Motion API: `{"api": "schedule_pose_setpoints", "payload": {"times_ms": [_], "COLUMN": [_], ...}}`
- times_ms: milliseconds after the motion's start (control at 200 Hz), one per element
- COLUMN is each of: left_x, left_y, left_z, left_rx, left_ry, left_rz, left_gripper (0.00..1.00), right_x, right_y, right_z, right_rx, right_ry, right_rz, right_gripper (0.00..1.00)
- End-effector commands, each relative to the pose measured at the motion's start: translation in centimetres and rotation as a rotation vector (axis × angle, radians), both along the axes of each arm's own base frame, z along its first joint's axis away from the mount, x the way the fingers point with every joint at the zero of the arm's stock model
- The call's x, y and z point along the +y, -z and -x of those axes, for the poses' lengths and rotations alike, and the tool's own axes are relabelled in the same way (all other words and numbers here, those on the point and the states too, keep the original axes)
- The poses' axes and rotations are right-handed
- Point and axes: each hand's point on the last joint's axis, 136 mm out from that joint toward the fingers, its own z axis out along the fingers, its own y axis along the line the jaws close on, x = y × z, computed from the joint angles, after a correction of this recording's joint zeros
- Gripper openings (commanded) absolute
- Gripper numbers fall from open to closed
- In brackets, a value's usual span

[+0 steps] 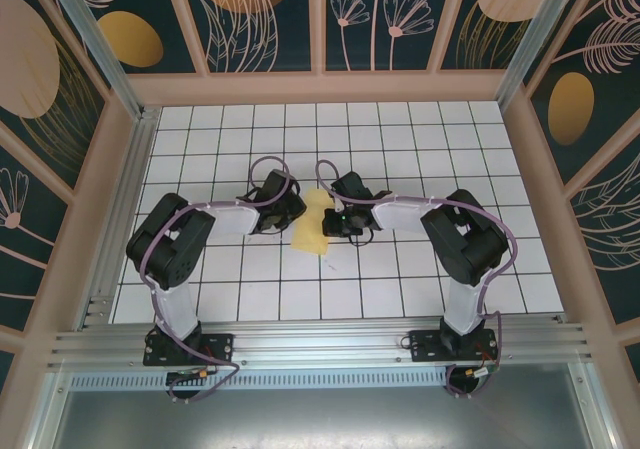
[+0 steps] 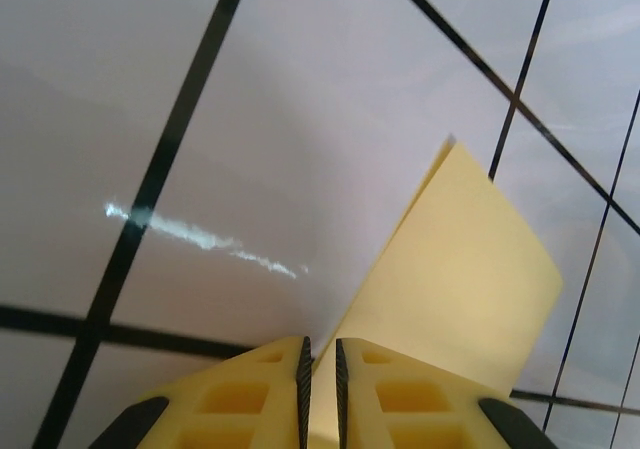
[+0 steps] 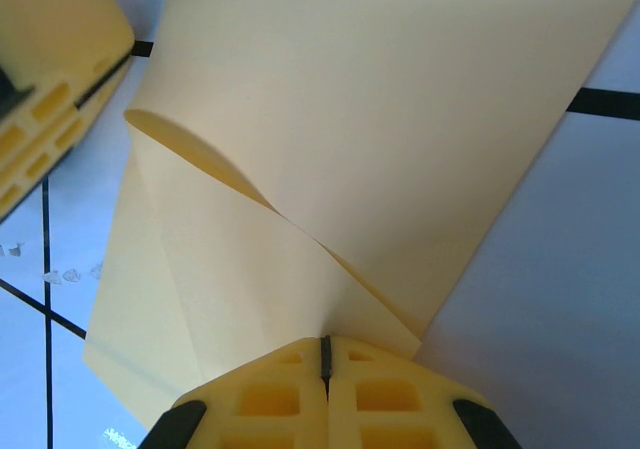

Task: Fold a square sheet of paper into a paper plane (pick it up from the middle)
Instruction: Fold the triangle a second time at the center of the table.

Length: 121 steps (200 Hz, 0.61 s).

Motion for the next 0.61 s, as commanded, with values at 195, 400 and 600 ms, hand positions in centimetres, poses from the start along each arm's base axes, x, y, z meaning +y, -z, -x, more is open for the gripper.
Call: {"api": "schedule_pose_setpoints", "payload": {"times_ms": [195, 400, 600], "left_x": [-0.2, -2.9, -4.1], "left_y": [-3.7, -4.2, -2.4], "left_z": [-0.4, 2.5, 3.5], "left_rx": [-0.096, -0.094, -0.044], "left_ry": [0.13, 0.263, 0.296], "left_rz": [-0.012, 0.133, 0.137], "left_gripper": [0.21, 0.21, 0.17], "right_x": [-6.5, -6.0, -5.8], "right_y": [7.1, 6.8, 6.8], "right_z": [3.3, 3.1, 3.0], "right_rx": [0.122, 0.123, 0.128], "right_ry": [0.035, 0.036, 0.04], "right_rz": [0.31, 0.282, 0.275], "right_gripper": [0.0, 0.0, 0.0]}}
